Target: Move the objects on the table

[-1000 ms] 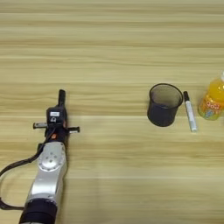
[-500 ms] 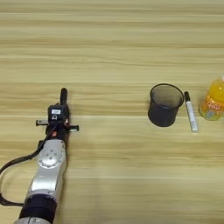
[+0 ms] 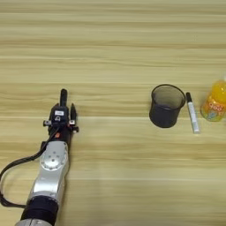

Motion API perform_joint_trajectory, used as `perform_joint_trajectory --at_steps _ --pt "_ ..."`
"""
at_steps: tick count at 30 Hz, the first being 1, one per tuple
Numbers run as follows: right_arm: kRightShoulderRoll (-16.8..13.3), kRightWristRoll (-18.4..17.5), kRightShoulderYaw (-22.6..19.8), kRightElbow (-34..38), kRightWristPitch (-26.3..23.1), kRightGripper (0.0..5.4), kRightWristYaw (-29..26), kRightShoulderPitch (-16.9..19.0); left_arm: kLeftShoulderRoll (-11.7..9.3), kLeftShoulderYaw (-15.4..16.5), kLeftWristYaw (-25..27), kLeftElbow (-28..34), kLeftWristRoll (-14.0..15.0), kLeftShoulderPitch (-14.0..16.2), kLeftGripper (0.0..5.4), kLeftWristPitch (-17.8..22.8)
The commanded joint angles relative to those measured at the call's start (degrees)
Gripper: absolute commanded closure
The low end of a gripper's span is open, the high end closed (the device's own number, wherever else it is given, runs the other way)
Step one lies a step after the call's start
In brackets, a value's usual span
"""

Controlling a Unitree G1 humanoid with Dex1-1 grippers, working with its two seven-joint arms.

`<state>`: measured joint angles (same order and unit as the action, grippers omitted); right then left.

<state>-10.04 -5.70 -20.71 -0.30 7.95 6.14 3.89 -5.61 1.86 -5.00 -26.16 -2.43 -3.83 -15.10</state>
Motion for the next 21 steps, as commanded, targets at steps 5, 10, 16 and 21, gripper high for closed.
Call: perform_joint_trajectory --at_steps 5,10,16,21 --pt "-0.08 0.69 0.13 0.14 -0.81 0.00 0.28 -0.37 0.09 -1.81 0.87 0.37 -1.73 3.84 2.10 2.46" --pt "-0.14 0.75 0.16 0.66 -1.01 0.00 0.21 -0.29 -0.65 -0.30 2.27 -1.26 -0.36 1.20 1.62 0.98" --pt "-0.13 0.83 0.07 1.45 -1.22 0.00 -0.03 0.03 -1.22 1.53 2.75 -3.57 0.66 -2.52 1.05 -0.65" --pt "-0.23 0.98 0.22 2.03 -1.40 0.00 -0.53 0.51 -2.18 3.69 2.97 -4.16 1.79 -5.34 0.38 -1.37"
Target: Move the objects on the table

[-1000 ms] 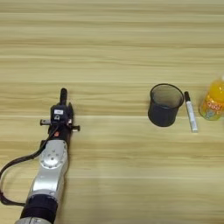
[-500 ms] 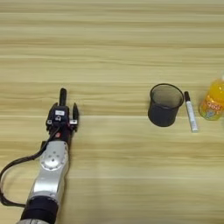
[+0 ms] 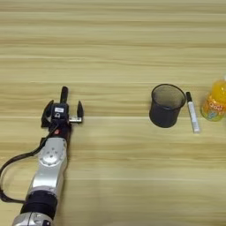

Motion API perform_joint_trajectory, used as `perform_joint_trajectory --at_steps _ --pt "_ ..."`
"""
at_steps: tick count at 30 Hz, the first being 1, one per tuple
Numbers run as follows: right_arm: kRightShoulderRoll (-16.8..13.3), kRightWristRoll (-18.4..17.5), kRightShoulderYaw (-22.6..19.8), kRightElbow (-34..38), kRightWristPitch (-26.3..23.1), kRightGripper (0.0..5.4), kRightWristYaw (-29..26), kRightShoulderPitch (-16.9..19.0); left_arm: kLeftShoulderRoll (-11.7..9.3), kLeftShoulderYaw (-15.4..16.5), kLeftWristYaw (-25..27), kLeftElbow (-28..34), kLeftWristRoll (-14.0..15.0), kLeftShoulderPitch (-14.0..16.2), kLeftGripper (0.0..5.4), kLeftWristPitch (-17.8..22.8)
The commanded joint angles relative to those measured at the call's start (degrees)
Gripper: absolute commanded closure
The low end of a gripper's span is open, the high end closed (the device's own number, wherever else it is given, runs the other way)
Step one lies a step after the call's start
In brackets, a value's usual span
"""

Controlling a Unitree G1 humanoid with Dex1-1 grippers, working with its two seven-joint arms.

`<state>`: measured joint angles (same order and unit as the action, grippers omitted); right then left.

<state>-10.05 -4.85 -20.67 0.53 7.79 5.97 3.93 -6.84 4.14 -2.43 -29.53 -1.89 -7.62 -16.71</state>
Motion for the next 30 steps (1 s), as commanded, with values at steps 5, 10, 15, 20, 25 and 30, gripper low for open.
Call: perform_joint_trajectory --at_steps 5,10,15,20,25,30 --pt "-0.26 0.24 0.52 1.19 -1.20 0.00 -0.93 0.61 -1.73 2.42 2.54 -0.32 2.52 -2.81 0.08 -0.43" --pt "-0.41 0.27 0.66 1.24 -1.16 0.00 -1.20 0.80 -2.14 3.22 4.71 1.94 3.84 -2.51 0.04 -2.60" --pt "-0.50 0.22 0.58 0.99 -1.08 0.00 -1.64 0.77 -1.99 2.71 7.35 3.59 4.61 -1.87 0.04 -5.63" --pt "-0.75 0.18 0.79 1.51 -0.88 0.00 -2.65 2.03 -2.45 2.93 9.25 3.17 5.13 -1.76 0.04 -8.10" --pt "-2.95 -2.15 1.22 8.42 -5.28 0.00 -8.23 6.71 -3.07 4.07 10.61 1.00 5.91 -2.34 0.04 -9.36" --pt "-4.49 -3.57 2.23 16.07 -9.62 0.00 -12.47 10.63 -3.07 4.49 10.94 -0.40 6.12 -2.85 0.04 -9.97"
